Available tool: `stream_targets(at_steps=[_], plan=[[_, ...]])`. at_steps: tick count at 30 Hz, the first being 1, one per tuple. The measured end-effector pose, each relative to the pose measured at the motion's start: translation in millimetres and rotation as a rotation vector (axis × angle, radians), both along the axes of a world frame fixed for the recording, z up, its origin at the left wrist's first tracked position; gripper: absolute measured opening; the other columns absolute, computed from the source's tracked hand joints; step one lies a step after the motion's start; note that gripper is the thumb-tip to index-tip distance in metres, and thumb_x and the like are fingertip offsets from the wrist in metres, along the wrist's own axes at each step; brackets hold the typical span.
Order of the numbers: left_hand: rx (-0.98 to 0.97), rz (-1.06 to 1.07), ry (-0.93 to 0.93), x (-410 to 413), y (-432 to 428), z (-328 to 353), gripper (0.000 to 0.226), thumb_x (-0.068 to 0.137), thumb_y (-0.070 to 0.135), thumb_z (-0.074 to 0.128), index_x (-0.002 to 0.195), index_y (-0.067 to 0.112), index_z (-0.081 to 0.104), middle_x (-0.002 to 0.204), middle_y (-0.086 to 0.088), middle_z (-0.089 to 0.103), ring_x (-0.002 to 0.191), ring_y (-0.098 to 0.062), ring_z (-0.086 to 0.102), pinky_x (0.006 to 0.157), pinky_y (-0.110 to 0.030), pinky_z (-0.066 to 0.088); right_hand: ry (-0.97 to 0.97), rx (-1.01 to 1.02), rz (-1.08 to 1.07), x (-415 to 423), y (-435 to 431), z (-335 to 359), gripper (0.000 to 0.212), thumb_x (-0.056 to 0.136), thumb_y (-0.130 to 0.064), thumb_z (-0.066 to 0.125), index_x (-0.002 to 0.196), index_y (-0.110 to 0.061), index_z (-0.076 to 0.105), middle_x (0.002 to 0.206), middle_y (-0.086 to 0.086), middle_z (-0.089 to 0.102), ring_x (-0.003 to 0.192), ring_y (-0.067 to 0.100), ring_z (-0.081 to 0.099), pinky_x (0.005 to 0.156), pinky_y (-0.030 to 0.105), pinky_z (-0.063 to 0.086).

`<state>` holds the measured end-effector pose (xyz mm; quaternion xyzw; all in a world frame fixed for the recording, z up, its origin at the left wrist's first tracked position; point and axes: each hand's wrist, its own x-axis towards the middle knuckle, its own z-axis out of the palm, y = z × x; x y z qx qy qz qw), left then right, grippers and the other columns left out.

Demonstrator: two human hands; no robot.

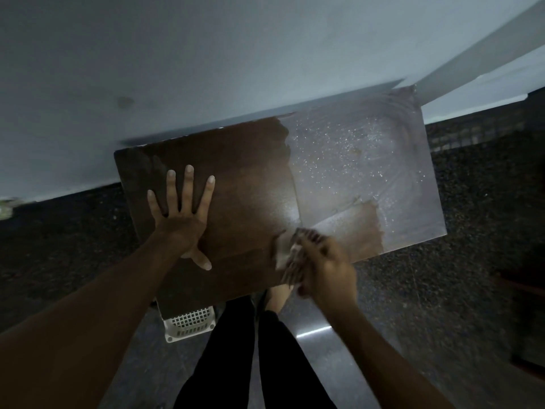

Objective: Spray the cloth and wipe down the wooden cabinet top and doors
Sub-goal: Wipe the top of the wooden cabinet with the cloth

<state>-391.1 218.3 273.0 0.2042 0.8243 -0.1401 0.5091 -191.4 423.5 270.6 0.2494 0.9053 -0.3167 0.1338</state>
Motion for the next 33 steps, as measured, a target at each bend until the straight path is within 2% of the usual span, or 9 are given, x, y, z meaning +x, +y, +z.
stream_targets(at_steps=[2, 4, 10, 13, 16, 21, 24, 27, 33], plan=[[-0.005, 0.001, -0.013, -0.4, -0.2, 0.5, 0.179, 0.040, 0.067, 0.091, 0.124, 0.022, -0.060, 0.128, -0.020, -0.067, 0.129, -0.048, -0.051, 0.111, -0.076, -0.005, 0.053, 0.189, -0.116, -17.0, 40.1, -5.2, 0.014, 0.095, -0.031, 0.064, 0.109, -0.030, 0.065, 0.101, 0.000, 0.065, 0.074, 0.006, 0.062, 0.062, 0.037, 0.054], [-0.008, 0.006, -0.026, -1.3, 0.3, 1.3, 0.178, 0.040, 0.066, 0.092, 0.123, 0.023, -0.060, 0.127, -0.019, -0.067, 0.128, -0.047, -0.052, 0.111, -0.076, -0.006, -0.004, 0.248, -0.271, -38.2, 75.3, -7.5, 0.021, 0.096, -0.028, 0.063, 0.117, -0.024, 0.064, 0.096, -0.010, 0.053, 0.077, 0.000, 0.052, 0.065, 0.033, 0.051], [-0.015, 0.010, -0.032, -1.7, 0.2, 3.2, 0.178, 0.041, 0.066, 0.091, 0.123, 0.023, -0.061, 0.126, -0.019, -0.068, 0.127, -0.047, -0.052, 0.111, -0.076, -0.003, -0.042, 0.372, -0.315, -58.5, 79.3, -8.3, 0.052, 0.089, -0.009, 0.065, 0.139, -0.019, 0.056, 0.107, 0.004, 0.045, 0.091, 0.023, 0.047, 0.071, 0.034, 0.047], [-0.010, 0.006, -0.029, -1.3, 0.3, 2.7, 0.180, 0.038, 0.066, 0.091, 0.125, 0.023, -0.059, 0.128, -0.019, -0.067, 0.128, -0.047, -0.052, 0.111, -0.076, -0.003, 0.017, 0.181, -0.213, -44.5, 38.4, -6.6, 0.039, 0.091, -0.010, 0.064, 0.129, -0.018, 0.062, 0.117, 0.009, 0.058, 0.098, 0.025, 0.055, 0.073, 0.029, 0.049], [-0.008, 0.011, -0.022, -1.3, 0.4, 3.3, 0.181, 0.036, 0.067, 0.091, 0.126, 0.023, -0.059, 0.128, -0.019, -0.067, 0.128, -0.047, -0.052, 0.111, -0.076, -0.003, 0.057, 0.166, 0.088, -19.2, -14.3, -11.1, 0.021, 0.094, -0.030, 0.065, 0.114, -0.028, 0.065, 0.107, 0.001, 0.064, 0.093, 0.024, 0.064, 0.070, 0.038, 0.056], [-0.006, 0.001, -0.024, -1.5, 0.2, 2.5, 0.180, 0.036, 0.068, 0.091, 0.124, 0.023, -0.060, 0.129, -0.019, -0.067, 0.128, -0.047, -0.052, 0.111, -0.076, -0.006, 0.041, 0.080, 0.305, -12.6, -7.1, -9.1, 0.067, 0.068, -0.016, 0.086, 0.130, -0.014, 0.062, 0.112, 0.013, 0.058, 0.091, 0.028, 0.062, 0.056, 0.037, 0.059], [0.004, 0.006, -0.023, -1.0, -0.3, 2.9, 0.180, 0.037, 0.066, 0.092, 0.130, 0.022, -0.056, 0.129, -0.019, -0.067, 0.128, -0.047, -0.052, 0.111, -0.076, -0.008, 0.066, 0.157, 0.154, -27.7, 37.6, -8.9, 0.045, 0.090, -0.014, 0.064, 0.134, -0.020, 0.059, 0.120, 0.009, 0.055, 0.097, 0.017, 0.054, 0.073, 0.034, 0.055], [-0.005, 0.003, -0.027, -1.3, 0.0, 3.6, 0.180, 0.038, 0.065, 0.092, 0.129, 0.022, -0.057, 0.128, -0.018, -0.067, 0.127, -0.046, -0.053, 0.111, -0.075, -0.009, 0.055, 0.328, -0.019, -53.7, 89.1, -15.9, 0.042, 0.094, -0.018, 0.063, 0.136, -0.017, 0.057, 0.118, 0.011, 0.053, 0.088, 0.015, 0.049, 0.066, 0.020, 0.046], [-0.018, 0.013, -0.026, -0.9, 0.7, 5.2, 0.178, 0.040, 0.065, 0.092, 0.125, 0.022, -0.059, 0.127, -0.019, -0.068, 0.127, -0.047, -0.053, 0.109, -0.075, -0.011, -0.009, 0.402, -0.251, -72.8, 92.8, -16.1, 0.046, 0.095, -0.019, 0.064, 0.139, -0.017, 0.053, 0.112, 0.012, 0.055, 0.087, 0.017, 0.045, 0.073, 0.029, 0.039]])
